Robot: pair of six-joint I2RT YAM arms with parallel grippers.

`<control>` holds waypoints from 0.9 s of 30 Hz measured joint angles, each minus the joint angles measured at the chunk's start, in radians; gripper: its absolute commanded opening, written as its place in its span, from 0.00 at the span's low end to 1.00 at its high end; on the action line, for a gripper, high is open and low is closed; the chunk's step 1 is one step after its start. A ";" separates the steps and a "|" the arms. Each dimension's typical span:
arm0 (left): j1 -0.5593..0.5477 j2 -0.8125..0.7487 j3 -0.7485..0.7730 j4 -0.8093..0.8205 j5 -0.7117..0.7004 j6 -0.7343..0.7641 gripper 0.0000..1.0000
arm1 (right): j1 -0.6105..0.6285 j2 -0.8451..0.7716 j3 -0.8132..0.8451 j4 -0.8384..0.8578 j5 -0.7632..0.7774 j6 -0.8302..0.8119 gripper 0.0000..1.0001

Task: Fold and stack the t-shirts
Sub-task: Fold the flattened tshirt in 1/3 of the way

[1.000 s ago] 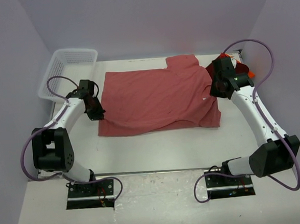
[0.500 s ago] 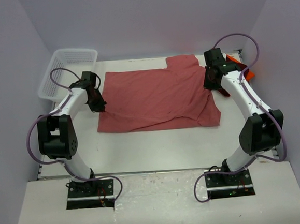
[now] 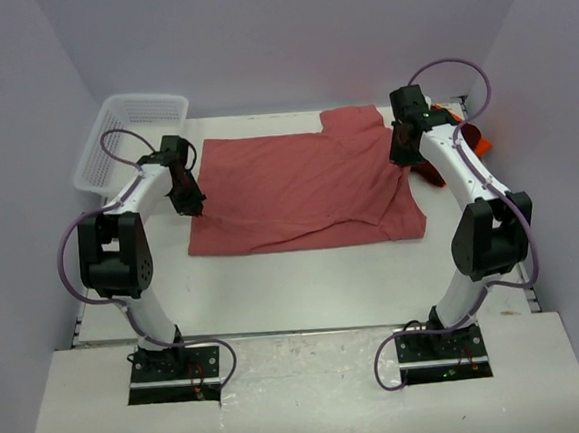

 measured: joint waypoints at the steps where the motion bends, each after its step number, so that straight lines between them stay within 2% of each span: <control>1: 0.000 0.001 0.002 -0.002 -0.001 0.000 0.00 | -0.003 0.008 0.007 -0.001 -0.003 -0.002 0.00; 13: 0.000 0.045 0.039 -0.011 -0.013 -0.025 0.00 | -0.042 0.126 0.149 -0.002 -0.053 -0.026 0.00; 24: 0.000 0.089 0.064 0.000 -0.014 -0.027 0.00 | -0.049 0.258 0.214 -0.002 -0.096 -0.049 0.00; 26: 0.000 0.087 0.056 0.027 -0.013 -0.032 0.00 | -0.049 0.277 0.225 -0.002 -0.101 -0.055 0.09; 27: 0.000 0.083 0.048 0.046 -0.013 -0.037 0.05 | -0.049 0.290 0.235 -0.004 -0.104 -0.060 0.18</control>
